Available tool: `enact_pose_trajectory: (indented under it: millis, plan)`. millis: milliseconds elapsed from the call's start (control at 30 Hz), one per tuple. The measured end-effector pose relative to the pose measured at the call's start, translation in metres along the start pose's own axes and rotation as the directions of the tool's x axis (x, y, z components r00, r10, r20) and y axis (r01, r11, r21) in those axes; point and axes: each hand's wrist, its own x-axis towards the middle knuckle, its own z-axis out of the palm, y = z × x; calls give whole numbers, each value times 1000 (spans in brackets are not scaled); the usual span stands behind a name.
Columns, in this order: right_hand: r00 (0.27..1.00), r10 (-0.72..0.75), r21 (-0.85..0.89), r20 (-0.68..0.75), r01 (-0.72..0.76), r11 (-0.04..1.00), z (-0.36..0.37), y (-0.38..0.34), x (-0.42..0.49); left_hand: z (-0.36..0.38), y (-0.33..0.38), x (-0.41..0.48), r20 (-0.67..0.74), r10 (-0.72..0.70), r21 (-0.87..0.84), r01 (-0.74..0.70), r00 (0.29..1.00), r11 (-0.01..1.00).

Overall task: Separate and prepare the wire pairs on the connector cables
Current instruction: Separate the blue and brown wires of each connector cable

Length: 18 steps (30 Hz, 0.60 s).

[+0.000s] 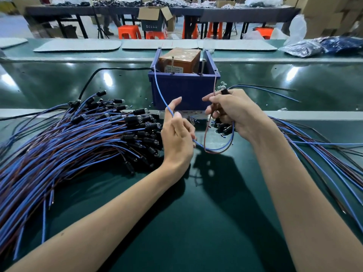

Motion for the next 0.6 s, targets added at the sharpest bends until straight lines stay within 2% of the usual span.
enact_pose_trajectory:
  millis: [167, 367, 600]
  plan:
    - [1000, -7, 21, 1, 7, 1000, -1, -3, -1, 0, -1, 4, 6, -11, 62, 10, 1000, 998]
    - [998, -59, -28, 31, 60, 998, -1, -1, -2, -5, -3, 5, 44, 5, 30, -6, 999, 1000]
    - [998, -68, 7, -8, 68, 998, -1, 1, -1, -3, -9, 10, -34, -41, 76, 44, 999, 996]
